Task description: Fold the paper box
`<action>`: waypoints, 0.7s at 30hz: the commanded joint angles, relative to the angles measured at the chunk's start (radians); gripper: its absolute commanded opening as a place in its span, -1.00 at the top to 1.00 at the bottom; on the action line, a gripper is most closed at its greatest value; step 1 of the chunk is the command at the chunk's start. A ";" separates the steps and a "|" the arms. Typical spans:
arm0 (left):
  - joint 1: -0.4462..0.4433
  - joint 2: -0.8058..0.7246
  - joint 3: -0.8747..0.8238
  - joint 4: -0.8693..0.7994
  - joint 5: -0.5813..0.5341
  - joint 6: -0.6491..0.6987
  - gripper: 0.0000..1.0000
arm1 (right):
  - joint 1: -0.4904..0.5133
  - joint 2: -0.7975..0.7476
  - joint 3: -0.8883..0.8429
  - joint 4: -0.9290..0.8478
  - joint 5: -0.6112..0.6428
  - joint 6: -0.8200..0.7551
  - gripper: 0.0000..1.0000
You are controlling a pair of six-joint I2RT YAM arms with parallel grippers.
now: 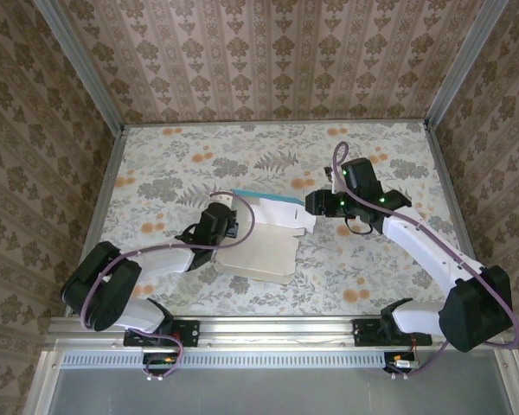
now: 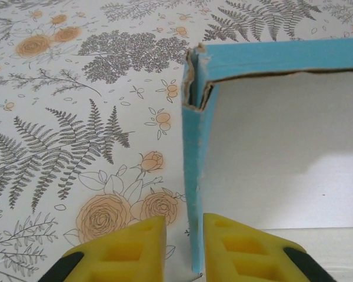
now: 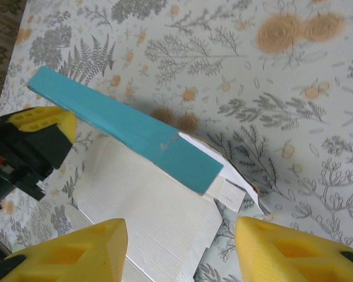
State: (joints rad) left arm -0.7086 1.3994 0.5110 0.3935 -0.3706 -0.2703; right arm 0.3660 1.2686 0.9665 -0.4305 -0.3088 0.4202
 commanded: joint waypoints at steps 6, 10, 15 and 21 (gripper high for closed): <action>-0.055 -0.176 -0.059 -0.106 0.092 -0.068 0.50 | 0.037 -0.032 -0.015 0.055 0.070 0.096 -0.02; -0.107 -0.251 -0.086 -0.201 0.233 -0.108 0.41 | 0.065 -0.033 -0.007 0.058 0.132 0.197 0.01; -0.168 -0.223 -0.114 -0.176 0.355 -0.181 0.35 | 0.096 0.018 0.023 0.096 0.177 0.291 -0.01; -0.249 -0.029 -0.122 0.001 0.354 -0.248 0.36 | 0.128 0.097 0.068 0.135 0.203 0.344 -0.02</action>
State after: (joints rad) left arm -0.9306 1.3079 0.4049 0.2943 -0.0517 -0.4545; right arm 0.4820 1.3403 1.0000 -0.3317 -0.1520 0.7086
